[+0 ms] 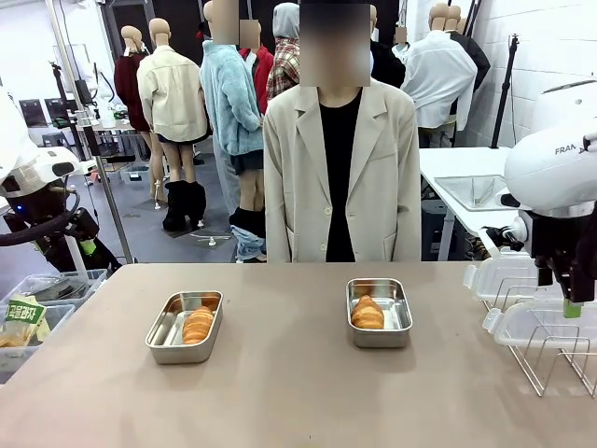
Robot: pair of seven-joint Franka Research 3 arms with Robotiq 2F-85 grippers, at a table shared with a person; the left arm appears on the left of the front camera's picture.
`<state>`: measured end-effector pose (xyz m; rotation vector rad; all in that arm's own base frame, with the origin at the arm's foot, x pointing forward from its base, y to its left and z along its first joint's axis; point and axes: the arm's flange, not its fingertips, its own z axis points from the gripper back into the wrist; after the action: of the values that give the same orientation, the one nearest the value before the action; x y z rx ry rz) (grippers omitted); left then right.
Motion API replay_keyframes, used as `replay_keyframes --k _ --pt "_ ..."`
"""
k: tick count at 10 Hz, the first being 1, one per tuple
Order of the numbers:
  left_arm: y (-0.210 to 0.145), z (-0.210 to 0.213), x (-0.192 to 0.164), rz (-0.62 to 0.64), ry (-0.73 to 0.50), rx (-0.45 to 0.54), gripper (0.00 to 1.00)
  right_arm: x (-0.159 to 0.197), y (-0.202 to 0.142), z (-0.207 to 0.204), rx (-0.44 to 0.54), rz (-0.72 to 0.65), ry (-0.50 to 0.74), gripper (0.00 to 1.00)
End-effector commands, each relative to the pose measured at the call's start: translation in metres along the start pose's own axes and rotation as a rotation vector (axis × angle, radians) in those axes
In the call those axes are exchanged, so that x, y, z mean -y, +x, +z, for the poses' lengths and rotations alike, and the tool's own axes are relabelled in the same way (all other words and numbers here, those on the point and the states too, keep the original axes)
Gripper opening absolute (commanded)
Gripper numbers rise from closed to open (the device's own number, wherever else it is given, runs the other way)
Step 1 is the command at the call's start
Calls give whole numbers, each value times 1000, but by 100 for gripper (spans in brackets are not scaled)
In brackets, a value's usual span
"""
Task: Place the bread in airtight containers.
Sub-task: Pick up one Airtight Container lid and hand it to the human.
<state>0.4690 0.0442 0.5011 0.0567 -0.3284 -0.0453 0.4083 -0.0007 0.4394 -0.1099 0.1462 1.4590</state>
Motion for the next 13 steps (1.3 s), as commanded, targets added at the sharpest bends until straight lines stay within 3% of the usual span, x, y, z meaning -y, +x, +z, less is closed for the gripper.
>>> replay_keyframes --k 1,7,8,13 --pt "-1 1 0 15 8 2 100 5 1 -6 -16 -18 -22 100" --pt "-1 1 0 15 8 2 100 20 8 -23 -27 -8 -25 100" --pt "-1 1 0 15 8 2 100 21 8 -23 -22 -10 -21 88" --pt "-1 1 0 15 8 2 100 21 9 -22 -28 -15 -23 0"
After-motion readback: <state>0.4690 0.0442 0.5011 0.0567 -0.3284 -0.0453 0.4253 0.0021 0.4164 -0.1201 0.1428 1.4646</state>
